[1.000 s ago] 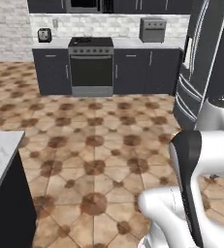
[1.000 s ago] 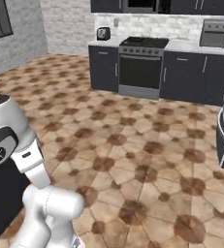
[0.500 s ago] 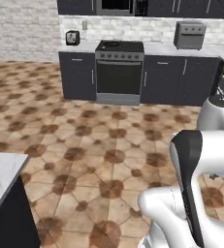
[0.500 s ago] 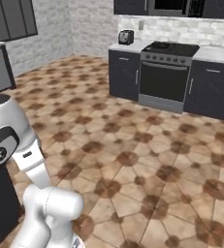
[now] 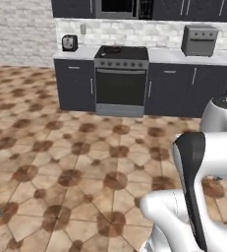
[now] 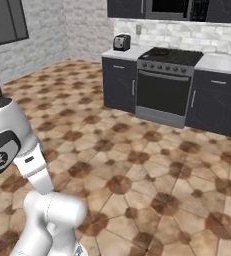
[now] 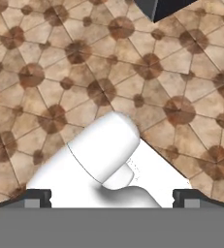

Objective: Take the chicken drumsticks from the pan and place one on each plate on the dining counter.

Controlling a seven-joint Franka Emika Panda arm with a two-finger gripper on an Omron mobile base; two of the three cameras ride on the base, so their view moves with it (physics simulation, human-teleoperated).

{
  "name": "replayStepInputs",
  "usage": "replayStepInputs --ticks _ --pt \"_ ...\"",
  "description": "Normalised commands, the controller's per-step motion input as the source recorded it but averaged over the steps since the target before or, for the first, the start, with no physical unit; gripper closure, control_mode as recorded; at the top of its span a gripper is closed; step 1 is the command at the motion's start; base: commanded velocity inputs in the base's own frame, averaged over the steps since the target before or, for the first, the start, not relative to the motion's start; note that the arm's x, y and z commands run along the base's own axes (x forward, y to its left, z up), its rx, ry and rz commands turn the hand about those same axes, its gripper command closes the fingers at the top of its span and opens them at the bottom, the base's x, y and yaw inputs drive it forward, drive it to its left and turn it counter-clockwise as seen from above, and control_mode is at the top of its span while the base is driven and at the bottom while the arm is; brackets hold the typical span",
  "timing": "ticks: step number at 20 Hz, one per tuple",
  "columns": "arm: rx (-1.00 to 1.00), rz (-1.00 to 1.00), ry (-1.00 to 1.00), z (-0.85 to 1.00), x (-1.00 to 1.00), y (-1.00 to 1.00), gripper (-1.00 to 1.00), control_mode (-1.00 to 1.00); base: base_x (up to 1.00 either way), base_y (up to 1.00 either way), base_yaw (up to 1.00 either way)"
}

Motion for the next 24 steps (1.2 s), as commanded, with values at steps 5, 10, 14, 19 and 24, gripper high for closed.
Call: replayStepInputs --ticks 5,10,14,19,24 --pt "0.00 0.00 0.00 0.00 0.00 0.00 -1.00 1.00 1.00 0.00 0.00" --pt "0.00 0.00 0.00 0.00 0.00 0.00 -1.00 1.00 1.00 0.00 0.05" --pt "0.00 0.00 0.00 0.00 0.00 0.00 -1.00 1.00 1.00 0.00 0.04" --pt "0.00 0.00 0.00 0.00 0.00 0.00 -1.00 1.00 1.00 0.00 0.03" --pt "0.00 0.00 0.00 0.00 0.00 0.00 -1.00 1.00 1.00 0.00 0.02"
